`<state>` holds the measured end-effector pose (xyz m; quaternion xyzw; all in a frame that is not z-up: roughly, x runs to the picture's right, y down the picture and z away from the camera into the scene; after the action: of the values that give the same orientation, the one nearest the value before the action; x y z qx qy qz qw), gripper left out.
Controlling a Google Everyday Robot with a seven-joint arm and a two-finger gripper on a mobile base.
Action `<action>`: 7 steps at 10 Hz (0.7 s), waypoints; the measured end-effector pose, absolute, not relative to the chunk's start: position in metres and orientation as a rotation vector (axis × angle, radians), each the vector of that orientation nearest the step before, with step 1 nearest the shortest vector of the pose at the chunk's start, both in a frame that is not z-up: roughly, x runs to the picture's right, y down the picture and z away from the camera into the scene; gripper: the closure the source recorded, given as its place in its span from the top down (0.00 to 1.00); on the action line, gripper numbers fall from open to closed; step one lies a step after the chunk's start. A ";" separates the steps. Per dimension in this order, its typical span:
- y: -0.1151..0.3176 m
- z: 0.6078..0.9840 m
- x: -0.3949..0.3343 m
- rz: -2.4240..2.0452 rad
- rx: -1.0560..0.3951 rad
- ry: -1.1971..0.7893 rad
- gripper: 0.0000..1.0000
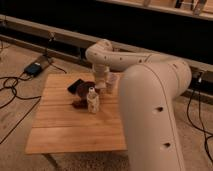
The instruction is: Place the white sponge in the ceramic bowl
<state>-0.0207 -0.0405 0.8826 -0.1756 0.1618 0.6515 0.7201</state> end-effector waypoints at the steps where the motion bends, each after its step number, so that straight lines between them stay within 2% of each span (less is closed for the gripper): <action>1: -0.037 0.890 -0.027 1.424 -0.398 0.352 0.00; 7: -0.013 0.916 -0.087 1.311 -0.476 0.302 0.00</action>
<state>-0.0875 -0.0129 0.9160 -0.2181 0.1387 0.6012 0.7562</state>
